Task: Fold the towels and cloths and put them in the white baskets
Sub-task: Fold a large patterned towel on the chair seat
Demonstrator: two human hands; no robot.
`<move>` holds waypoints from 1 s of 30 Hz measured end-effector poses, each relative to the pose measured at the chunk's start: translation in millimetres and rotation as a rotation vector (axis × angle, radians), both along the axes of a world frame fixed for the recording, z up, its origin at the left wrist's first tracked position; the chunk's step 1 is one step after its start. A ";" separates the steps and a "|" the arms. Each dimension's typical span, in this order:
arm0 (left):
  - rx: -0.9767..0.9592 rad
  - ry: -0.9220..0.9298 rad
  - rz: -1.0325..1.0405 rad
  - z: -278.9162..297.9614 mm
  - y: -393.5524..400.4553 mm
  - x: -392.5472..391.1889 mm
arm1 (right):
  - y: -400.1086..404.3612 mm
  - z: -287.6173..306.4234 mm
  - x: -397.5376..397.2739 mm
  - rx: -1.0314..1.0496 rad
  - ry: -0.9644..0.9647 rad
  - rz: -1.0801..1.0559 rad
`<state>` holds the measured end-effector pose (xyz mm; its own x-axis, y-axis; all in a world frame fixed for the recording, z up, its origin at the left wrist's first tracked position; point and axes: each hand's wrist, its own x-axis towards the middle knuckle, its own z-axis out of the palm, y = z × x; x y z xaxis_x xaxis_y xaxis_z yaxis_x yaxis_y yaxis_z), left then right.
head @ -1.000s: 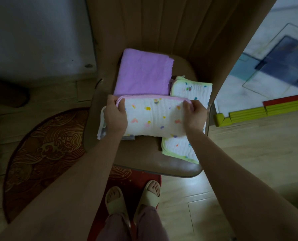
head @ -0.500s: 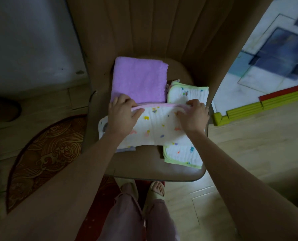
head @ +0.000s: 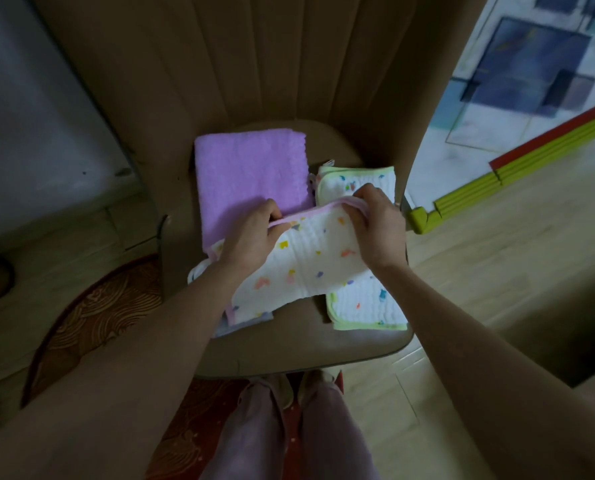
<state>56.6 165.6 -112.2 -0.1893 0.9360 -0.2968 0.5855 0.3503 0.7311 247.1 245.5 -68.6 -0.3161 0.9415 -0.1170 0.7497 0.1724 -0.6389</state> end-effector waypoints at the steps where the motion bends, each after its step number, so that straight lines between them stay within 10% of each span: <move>1: -0.002 0.007 0.003 -1.8 0.7 0.0 | 2.9 -3.4 -1.0 0.044 -0.028 0.046; 14: 0.056 0.189 0.062 -1.6 -8.3 -0.2 | -10.6 -25.8 0.6 0.365 -0.278 0.197; 18: 0.193 0.325 0.482 13.1 -41.2 1.8 | -41.9 -25.4 -13.9 0.356 -0.184 0.611; 23: 0.003 0.029 0.912 7.2 -110.4 2.3 | -42.6 -49.5 -27.9 0.326 -0.336 0.798; 30: -0.050 -0.179 0.869 11.0 -113.3 12.2 | -43.8 -62.8 -31.2 0.367 -0.481 0.829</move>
